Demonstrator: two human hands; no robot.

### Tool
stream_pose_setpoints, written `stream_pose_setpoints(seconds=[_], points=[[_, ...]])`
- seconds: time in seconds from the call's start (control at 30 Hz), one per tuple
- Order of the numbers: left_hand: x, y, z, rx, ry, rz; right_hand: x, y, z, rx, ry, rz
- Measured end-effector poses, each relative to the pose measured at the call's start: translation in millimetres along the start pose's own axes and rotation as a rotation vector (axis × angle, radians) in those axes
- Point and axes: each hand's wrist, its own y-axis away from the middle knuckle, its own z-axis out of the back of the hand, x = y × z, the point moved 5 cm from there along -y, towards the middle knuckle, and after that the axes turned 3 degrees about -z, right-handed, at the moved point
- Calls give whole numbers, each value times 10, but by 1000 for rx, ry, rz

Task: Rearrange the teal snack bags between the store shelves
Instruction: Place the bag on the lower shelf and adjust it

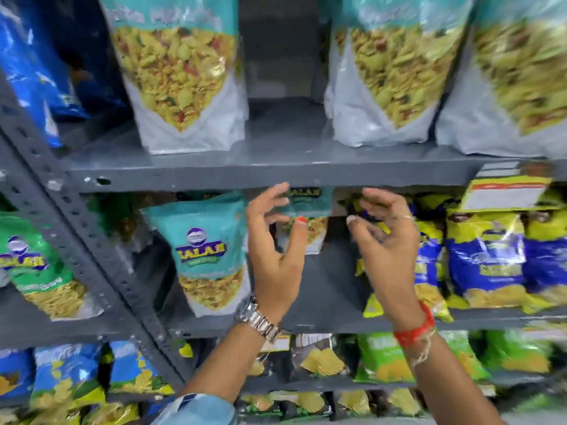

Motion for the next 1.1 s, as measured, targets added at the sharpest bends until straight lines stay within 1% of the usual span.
stream_pose_setpoints(seconds=[0.1,0.2,0.23,0.3,0.37,0.4,0.43,0.5,0.57,0.67,0.77,0.9,1.0,1.1], points=[[-318,-230,-516,135,77,-76,310,-252,461,-107,5,55],[-523,-425,-1054,335,165,-17,598,-460,907,-246,40,150],[-562,-472,-1211,374,196,5,698,-538,1051,-300,45,186],[-636,-552,-1491,398,241,32,864,-707,1312,-407,78,227],[-623,-620,-1788,424,265,97,969,-890,1502,-461,130,221],[-602,-638,-1940,449,254,149,992,-978,1570,-476,207,205],[-558,-652,-2091,476,225,205,1004,-1064,1623,-467,311,190],[-495,-648,-2329,518,174,289,987,-1229,1682,-374,455,156],[-484,-651,-2448,501,163,320,938,-1336,1693,-228,423,75],[-441,-703,-2506,444,170,411,869,-1426,1698,-33,255,-45],[-443,-720,-2513,449,164,418,846,-1442,1695,91,276,-79],[-498,-695,-2491,424,139,413,799,-1446,1702,61,272,-107],[-560,-688,-2447,378,120,432,797,-1418,1726,41,252,-99],[-697,-655,-2329,367,100,399,844,-1355,1768,45,264,-62]])
